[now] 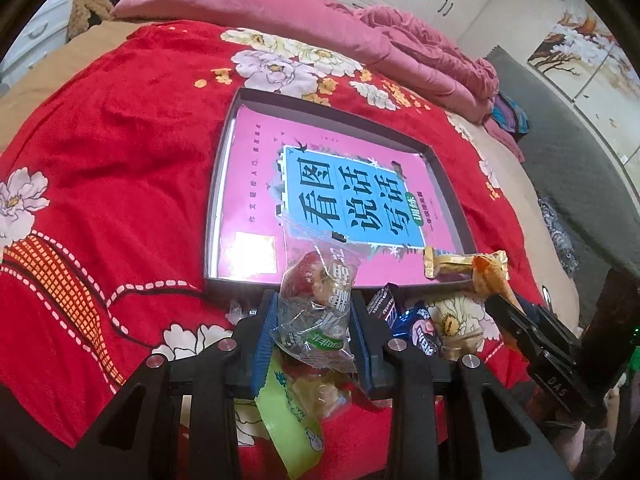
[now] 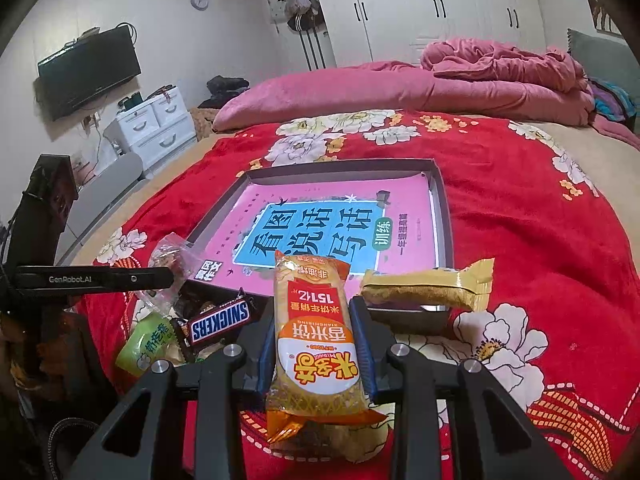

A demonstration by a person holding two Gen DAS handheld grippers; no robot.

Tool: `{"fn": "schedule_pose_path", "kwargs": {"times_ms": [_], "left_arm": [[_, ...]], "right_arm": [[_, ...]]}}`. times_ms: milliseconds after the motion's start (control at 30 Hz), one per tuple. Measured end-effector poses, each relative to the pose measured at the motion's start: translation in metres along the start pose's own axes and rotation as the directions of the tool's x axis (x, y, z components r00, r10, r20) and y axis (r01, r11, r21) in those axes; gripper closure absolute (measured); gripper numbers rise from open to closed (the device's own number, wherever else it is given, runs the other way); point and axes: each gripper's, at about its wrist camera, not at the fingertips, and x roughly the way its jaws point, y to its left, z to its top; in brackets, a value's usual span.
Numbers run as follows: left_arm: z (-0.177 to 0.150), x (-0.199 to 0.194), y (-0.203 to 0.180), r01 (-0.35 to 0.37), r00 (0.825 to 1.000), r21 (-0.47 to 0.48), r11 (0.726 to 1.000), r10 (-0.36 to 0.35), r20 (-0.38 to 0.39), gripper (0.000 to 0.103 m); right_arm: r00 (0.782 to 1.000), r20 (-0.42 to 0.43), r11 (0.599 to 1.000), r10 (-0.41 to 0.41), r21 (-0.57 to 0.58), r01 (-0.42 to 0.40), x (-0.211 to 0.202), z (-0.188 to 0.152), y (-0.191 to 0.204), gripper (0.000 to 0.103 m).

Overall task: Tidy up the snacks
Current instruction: 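Carry the bread roll with the right tool while the left carries the pastry bag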

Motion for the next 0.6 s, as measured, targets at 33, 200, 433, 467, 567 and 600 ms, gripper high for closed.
{"fn": "schedule_pose_path", "kwargs": {"times_ms": [33, 200, 433, 467, 567, 600], "left_arm": [[0.000, 0.000, 0.000, 0.001, 1.000, -0.001, 1.000, -0.001, 0.001, 0.068], [0.003, -0.001, 0.001, 0.003, 1.000, -0.004, 1.000, -0.003, 0.004, 0.068], [0.009, 0.001, 0.003, -0.002, 1.000, -0.008, 1.000, 0.002, 0.012, 0.068], [0.010, 0.002, 0.003, -0.002, 1.000, -0.008, 1.000, 0.002, 0.013, 0.068], [0.012, 0.004, 0.002, -0.020, 1.000, 0.004, 1.000, 0.020, 0.017, 0.068], [0.013, 0.004, 0.001, -0.029, 0.999, 0.009, 1.000, 0.029, 0.020, 0.068]], "right_arm": [[1.000, 0.001, 1.000, 0.000, -0.001, 0.000, 0.000, 0.001, 0.000, 0.069], [1.000, 0.008, 1.000, 0.001, -0.008, -0.001, 0.005, 0.005, 0.002, 0.069], [1.000, 0.007, 1.000, 0.003, -0.023, -0.002, 0.012, 0.011, 0.005, 0.069], [1.000, 0.007, 1.000, 0.004, -0.022, -0.004, 0.013, 0.012, 0.006, 0.069], [1.000, 0.007, 1.000, 0.007, -0.023, -0.007, 0.016, 0.015, 0.006, 0.069], [1.000, 0.006, 1.000, 0.010, -0.021, -0.010, 0.018, 0.017, 0.006, 0.069]]}}
